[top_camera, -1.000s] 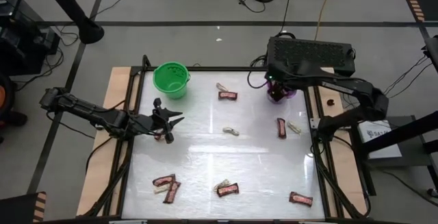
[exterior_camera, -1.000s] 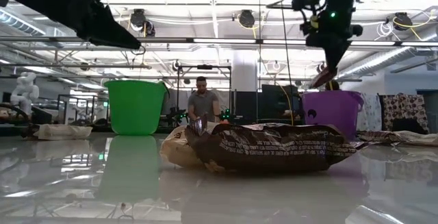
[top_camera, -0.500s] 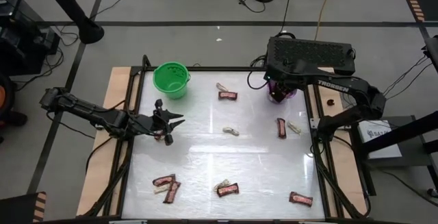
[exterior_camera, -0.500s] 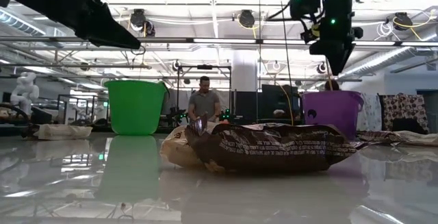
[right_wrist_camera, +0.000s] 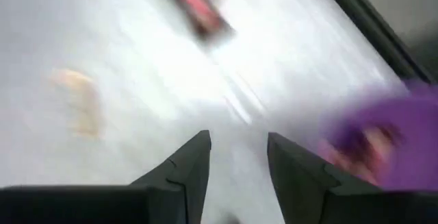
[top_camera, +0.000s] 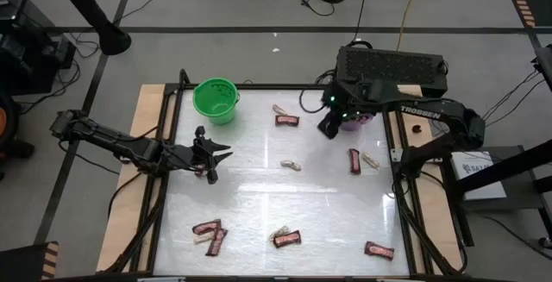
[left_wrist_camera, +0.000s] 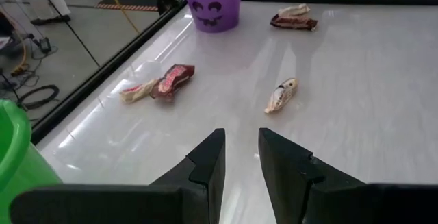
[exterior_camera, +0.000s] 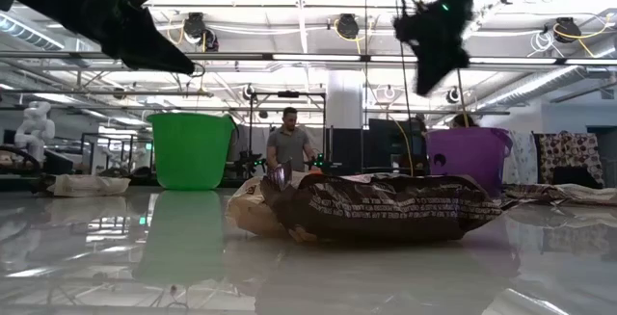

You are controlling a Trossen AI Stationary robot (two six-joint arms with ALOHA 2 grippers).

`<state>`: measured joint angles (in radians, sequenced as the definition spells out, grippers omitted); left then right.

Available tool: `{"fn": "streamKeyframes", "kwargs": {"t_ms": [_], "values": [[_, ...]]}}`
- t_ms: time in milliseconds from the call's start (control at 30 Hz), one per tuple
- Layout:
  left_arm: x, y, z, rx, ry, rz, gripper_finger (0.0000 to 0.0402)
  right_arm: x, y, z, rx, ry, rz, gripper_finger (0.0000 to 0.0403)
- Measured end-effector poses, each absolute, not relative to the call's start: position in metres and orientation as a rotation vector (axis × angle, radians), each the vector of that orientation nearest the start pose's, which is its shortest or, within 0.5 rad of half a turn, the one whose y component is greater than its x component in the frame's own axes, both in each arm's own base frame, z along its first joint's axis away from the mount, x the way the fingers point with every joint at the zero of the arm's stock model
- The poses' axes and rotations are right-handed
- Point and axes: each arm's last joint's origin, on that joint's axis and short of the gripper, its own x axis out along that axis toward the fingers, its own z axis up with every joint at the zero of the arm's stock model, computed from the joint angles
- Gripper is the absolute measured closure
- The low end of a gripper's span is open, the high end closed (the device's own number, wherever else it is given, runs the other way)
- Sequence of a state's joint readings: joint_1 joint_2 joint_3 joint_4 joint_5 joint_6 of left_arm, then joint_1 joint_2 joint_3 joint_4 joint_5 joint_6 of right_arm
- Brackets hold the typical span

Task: Sort candy by brand, put in halloween buckets
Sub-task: Put the brown chocolate bar into the purple bucket

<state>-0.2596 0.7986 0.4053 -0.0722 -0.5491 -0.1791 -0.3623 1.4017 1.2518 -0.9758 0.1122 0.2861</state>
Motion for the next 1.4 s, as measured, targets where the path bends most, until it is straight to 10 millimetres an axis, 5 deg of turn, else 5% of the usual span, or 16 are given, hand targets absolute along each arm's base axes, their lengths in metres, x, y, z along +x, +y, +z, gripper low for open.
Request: {"fn": "streamKeyframes", "kwargs": {"t_ms": [167, 300, 533, 733, 1033, 1400], "values": [[0.163, -0.028, 0.206, -0.015, 0.464, 0.338, 0.0304, 0.297, -0.059, 0.305, 0.21, 0.82, -0.34, 0.0266], [0.159, -0.027, 0.201, -0.047, 0.521, 0.36, 0.0304, 0.343, -0.017, 0.291, 0.025, 0.668, -0.147, 0.0266], [0.158, -0.026, 0.199, -0.054, 0.533, 0.366, 0.0304, 0.415, 0.061, 0.215, -0.164, 0.468, 0.155, 0.0266], [0.158, -0.026, 0.199, -0.051, 0.533, 0.366, 0.0304, 0.444, 0.113, 0.158, -0.246, 0.209, 0.304, 0.0266], [0.158, -0.026, 0.2, -0.046, 0.529, 0.369, 0.0304, 0.501, 0.127, 0.111, -0.109, 0.247, 0.437, 0.0266], [0.158, -0.026, 0.2, -0.041, 0.529, 0.373, 0.0304, 0.525, 0.121, 0.117, 0.0, 0.307, 0.624, 0.0266]]}}
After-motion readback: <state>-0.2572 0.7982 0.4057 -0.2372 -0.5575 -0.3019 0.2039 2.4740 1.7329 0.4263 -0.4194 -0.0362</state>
